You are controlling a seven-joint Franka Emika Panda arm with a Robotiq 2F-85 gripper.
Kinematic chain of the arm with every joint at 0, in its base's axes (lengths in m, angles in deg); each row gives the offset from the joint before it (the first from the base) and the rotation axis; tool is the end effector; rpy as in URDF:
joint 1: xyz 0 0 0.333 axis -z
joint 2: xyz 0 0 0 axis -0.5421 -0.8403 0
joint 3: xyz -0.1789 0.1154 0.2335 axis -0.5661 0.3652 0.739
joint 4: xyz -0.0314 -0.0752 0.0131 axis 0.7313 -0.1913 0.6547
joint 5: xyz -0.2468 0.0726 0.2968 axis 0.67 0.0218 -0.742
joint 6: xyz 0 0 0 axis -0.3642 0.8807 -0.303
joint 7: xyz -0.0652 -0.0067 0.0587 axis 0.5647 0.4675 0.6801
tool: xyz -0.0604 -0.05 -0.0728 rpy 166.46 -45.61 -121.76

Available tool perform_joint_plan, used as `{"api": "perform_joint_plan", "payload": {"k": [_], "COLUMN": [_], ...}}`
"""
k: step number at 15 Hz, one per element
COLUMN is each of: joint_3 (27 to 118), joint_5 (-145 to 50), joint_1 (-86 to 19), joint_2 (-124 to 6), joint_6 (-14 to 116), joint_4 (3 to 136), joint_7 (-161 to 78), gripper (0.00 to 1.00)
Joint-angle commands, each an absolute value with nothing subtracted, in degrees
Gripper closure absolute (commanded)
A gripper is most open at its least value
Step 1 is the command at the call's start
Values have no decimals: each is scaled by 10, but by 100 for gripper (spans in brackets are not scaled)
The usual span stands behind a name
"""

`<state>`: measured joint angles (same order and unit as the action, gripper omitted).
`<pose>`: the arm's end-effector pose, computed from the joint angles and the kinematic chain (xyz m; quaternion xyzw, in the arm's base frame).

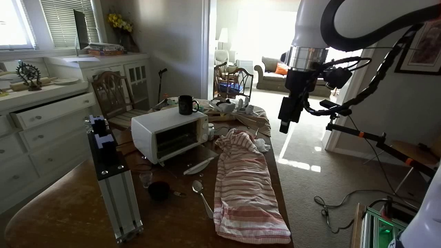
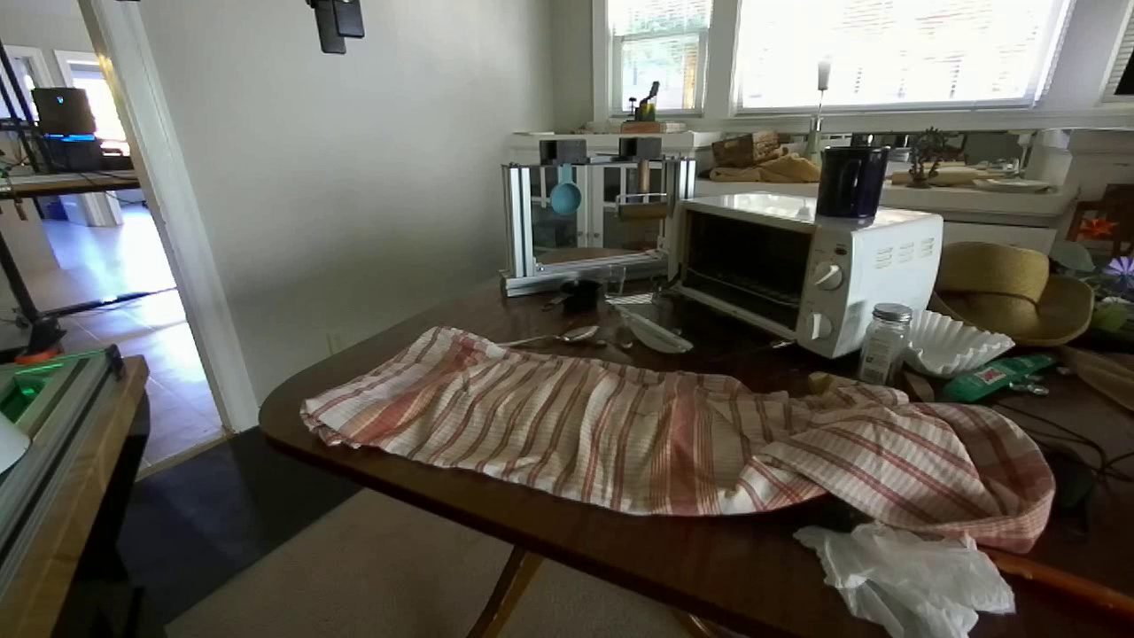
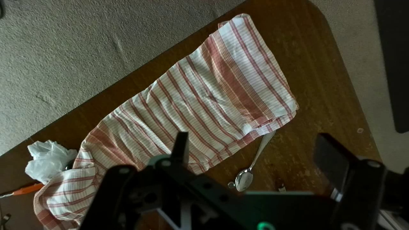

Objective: Fold the towel from left to right twice.

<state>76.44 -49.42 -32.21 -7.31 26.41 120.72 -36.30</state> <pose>0.3659 -0.0052 0.4879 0.9999 0.0077 0.0081 0.0112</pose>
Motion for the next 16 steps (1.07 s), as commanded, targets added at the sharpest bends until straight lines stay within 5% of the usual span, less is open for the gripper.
{"api": "perform_joint_plan", "payload": {"k": [1, 16], "joint_3": [763, 768], "joint_5": [-493, -512], "joint_1": [-324, -347], "joint_2": [-73, -13], "joint_6": [263, 310], "joint_4": [1206, 1289], "joint_7": [-364, -347], "gripper": [0, 0]}}
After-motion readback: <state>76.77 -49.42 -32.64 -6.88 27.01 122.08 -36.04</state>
